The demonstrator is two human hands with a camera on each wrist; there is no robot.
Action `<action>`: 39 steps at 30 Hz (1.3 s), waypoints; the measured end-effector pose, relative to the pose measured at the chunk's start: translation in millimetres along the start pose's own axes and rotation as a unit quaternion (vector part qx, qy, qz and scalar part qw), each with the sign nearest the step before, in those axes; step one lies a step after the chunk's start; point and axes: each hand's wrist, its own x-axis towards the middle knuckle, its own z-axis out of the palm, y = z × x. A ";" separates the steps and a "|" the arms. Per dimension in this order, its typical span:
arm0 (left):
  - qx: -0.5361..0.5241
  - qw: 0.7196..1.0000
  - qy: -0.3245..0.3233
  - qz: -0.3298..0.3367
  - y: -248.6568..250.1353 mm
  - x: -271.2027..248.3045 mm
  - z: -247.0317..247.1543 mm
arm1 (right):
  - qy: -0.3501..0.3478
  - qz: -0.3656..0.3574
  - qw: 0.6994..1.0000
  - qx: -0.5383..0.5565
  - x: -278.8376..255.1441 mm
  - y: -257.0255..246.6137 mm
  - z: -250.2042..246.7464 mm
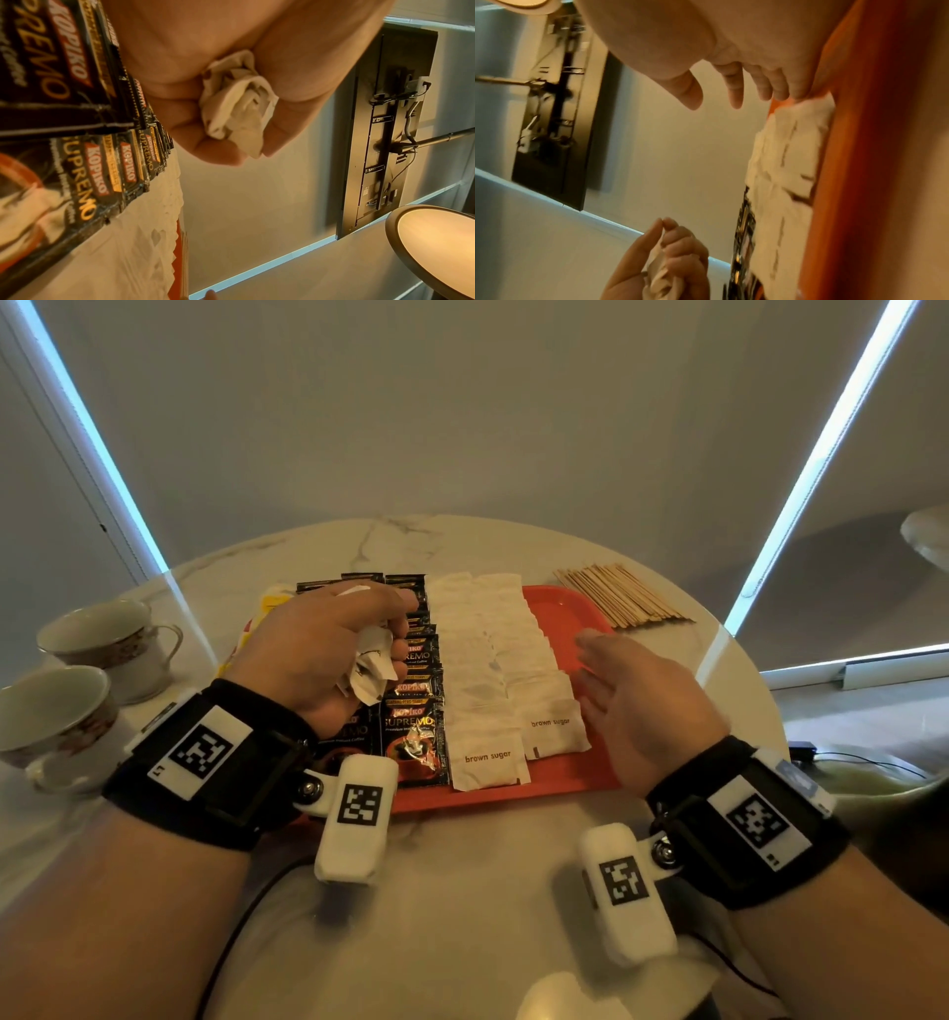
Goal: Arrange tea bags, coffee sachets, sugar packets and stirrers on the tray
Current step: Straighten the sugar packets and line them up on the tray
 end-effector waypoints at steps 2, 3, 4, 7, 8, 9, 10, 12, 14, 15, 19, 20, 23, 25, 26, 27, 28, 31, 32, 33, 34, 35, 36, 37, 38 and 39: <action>0.000 1.000 0.002 -0.005 -0.3 -0.2 0.3 | -0.019 0.015 1.000 0.019 -0.4 3.5 2.6; -0.002 1.000 0.003 -0.008 -0.2 -0.2 0.3 | -0.021 0.020 0.999 0.028 0.5 4.4 2.8; -0.005 1.000 0.004 -0.013 0.0 0.0 0.0 | -0.020 0.022 0.999 0.036 1.6 5.0 2.8; -0.016 1.000 0.013 -0.024 0.5 -0.9 0.1 | -0.021 0.023 0.999 0.045 2.7 1.9 1.6; -0.025 0.999 0.014 -0.030 1.1 -1.5 0.6 | -0.019 0.023 0.999 0.039 3.7 -0.1 1.8; -0.037 0.999 0.013 -0.038 1.5 -2.1 1.0 | -0.020 0.023 0.999 0.032 4.7 -2.6 2.7; -0.051 0.998 0.012 -0.045 1.5 -2.2 1.2 | -0.025 0.023 0.999 0.027 6.5 -4.7 3.1; -0.079 0.995 0.002 -0.060 2.0 -2.8 1.0 | -0.039 0.030 0.999 0.021 8.7 -8.1 3.9; -0.115 0.991 -0.008 -0.072 3.4 -3.6 0.0 | -0.048 0.033 0.998 0.019 11.3 -10.1 4.3; -0.136 0.988 -0.012 -0.079 3.9 -4.6 -0.4 | -0.050 0.029 0.998 0.023 11.8 -11.0 4.3; -0.187 0.979 -0.018 -0.079 5.2 -7.6 2.1 | -0.048 -0.040 0.998 0.000 15.0 -16.8 15.3; -0.196 0.977 -0.016 -0.077 4.8 -7.5 3.8 | -0.056 -0.066 0.996 -0.024 15.1 -19.1 23.2; -0.217 0.974 0.002 -0.062 3.5 -6.0 7.0 | -0.149 -0.137 0.972 -0.117 9.6 -23.8 50.9; -0.208 0.977 0.008 -0.048 2.6 -5.2 7.0 | -0.213 -0.177 0.943 -0.186 6.1 -24.6 67.1; -0.199 0.979 0.014 -0.040 1.9 -4.7 6.4 | -0.229 -0.190 0.932 -0.208 6.1 -24.4 72.7; -0.193 0.981 0.019 -0.031 1.5 -3.7 5.7 | -0.239 -0.198 0.925 -0.220 6.4 -24.7 77.3; -0.190 0.981 0.027 -0.022 1.1 -2.3 4.4 | -0.244 -0.199 0.922 -0.224 8.8 -24.5 79.7; -0.182 0.982 0.054 -0.010 1.0 -0.3 2.3 | -0.247 -0.192 0.924 -0.222 17.3 -25.2 84.0; -0.172 0.984 0.051 -0.011 0.7 0.0 2.4 | -0.237 -0.195 0.927 -0.217 20.0 -26.2 85.8; -0.161 0.986 0.042 -0.014 1.0 -0.1 2.1 | -0.227 -0.197 0.931 -0.206 22.4 -28.3 87.9; -0.153 0.988 0.029 -0.015 2.2 -1.0 2.2 | -0.218 -0.194 0.938 -0.188 24.9 -30.9 90.1; -0.145 0.989 0.016 -0.017 3.0 -1.5 2.4 | -0.212 -0.190 0.943 -0.171 27.4 -33.4 92.0; -0.139 0.990 0.008 -0.021 3.8 -1.3 2.2 | -0.204 -0.189 0.947 -0.160 30.5 -34.8 93.0; -0.134 0.991 0.007 -0.024 4.9 -1.0 1.8 | -0.193 -0.188 0.951 -0.153 33.8 -34.5 93.3; -0.133 0.991 0.011 -0.025 6.4 -1.2 1.4 | -0.184 -0.184 0.954 -0.148 35.9 -33.7 93.1; -0.132 0.991 0.019 -0.023 7.2 -1.1 0.5 | -0.183 -0.177 0.957 -0.141 36.7 -31.8 92.7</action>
